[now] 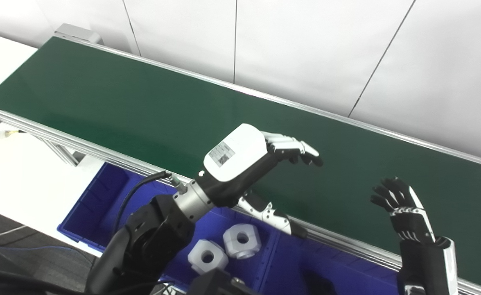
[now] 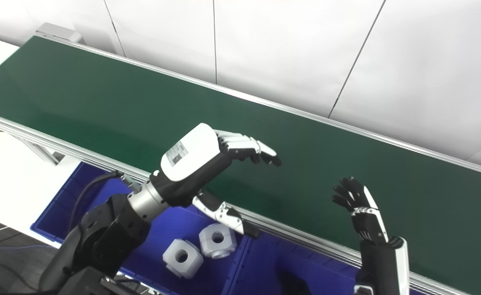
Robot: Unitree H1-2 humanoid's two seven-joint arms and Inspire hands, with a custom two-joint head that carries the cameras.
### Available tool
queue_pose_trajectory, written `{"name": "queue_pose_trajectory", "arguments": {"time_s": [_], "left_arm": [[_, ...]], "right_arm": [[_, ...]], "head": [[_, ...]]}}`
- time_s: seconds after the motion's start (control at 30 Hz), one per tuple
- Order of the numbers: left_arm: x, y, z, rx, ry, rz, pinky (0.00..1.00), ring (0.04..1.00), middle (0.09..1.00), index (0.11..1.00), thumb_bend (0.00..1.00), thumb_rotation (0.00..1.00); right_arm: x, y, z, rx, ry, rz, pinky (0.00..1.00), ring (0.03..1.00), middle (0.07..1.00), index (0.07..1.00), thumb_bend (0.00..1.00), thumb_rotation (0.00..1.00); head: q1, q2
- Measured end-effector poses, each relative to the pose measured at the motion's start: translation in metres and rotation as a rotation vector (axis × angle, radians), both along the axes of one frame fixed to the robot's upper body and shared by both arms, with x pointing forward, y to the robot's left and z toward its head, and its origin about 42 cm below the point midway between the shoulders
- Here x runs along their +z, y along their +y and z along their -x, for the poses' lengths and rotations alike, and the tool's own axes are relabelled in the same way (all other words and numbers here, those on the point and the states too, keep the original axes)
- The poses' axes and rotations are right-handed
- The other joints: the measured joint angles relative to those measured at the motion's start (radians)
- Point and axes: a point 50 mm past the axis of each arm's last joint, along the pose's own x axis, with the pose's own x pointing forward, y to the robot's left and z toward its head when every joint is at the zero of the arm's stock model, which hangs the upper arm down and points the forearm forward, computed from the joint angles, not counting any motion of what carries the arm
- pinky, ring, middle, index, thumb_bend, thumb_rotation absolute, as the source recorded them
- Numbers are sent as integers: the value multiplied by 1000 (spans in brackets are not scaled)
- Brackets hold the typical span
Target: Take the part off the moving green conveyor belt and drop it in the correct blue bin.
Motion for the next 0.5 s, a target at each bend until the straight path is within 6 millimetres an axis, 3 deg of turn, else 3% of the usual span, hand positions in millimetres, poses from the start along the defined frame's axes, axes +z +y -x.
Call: {"name": "queue_pose_trajectory", "arguments": {"time_s": [0.23,0.43,0.5], "left_arm": [[5,5,-13,-15,-16,44,476,579,644,671,761,610],[-5,5,-2,2,52,95,502,596,653,676,790,577],[-10,3,6,9,85,167,511,605,654,673,777,582]], "right_arm": [[5,12,-4,-13,-23,-21,745,837,880,900,985,981],[2,13,-1,-7,-4,-10,762,838,879,894,980,957],[1,12,3,-9,8,-3,765,837,873,891,974,976]], "head": [[-21,-5],[-68,5],[-145,15]]}}
